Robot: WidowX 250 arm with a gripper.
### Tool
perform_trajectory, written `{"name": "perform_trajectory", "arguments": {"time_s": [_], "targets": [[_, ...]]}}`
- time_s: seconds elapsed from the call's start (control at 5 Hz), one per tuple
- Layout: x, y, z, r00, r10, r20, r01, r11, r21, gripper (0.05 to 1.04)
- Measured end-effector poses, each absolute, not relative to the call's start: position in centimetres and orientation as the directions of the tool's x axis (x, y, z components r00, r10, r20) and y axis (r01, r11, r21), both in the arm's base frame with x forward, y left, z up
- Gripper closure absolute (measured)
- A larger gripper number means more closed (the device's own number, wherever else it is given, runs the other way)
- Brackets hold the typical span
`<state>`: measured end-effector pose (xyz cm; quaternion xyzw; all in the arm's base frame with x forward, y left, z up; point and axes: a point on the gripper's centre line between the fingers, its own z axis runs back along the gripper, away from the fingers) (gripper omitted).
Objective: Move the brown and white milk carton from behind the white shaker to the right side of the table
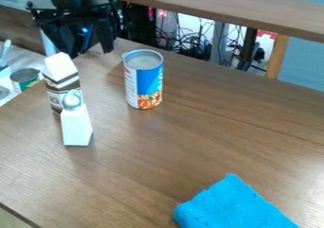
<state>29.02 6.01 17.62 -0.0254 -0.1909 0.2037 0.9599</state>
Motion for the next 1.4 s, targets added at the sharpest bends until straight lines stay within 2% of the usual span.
{"name": "perform_trajectory", "arguments": {"time_s": [0.2,0.4,0.6,1.0,1.2,1.4], "targets": [[28.9,6.0,16.9,0.851,0.406,0.332,-0.388,0.913,-0.122,0.079],[30.2,7.7,15.9,0.805,0.516,0.294,-0.503,0.855,-0.124,0.079],[31.2,10.4,15.5,0.788,0.561,0.254,-0.559,0.824,-0.088,0.079],[32.7,12.1,14.4,0.735,0.637,0.232,-0.645,0.763,-0.049,0.079],[32.8,12.9,14.2,0.849,0.487,0.204,-0.506,0.862,0.047,0.079],[32.2,13.5,14.3,0.934,0.314,0.17,-0.331,0.939,0.088,0.079]]}}
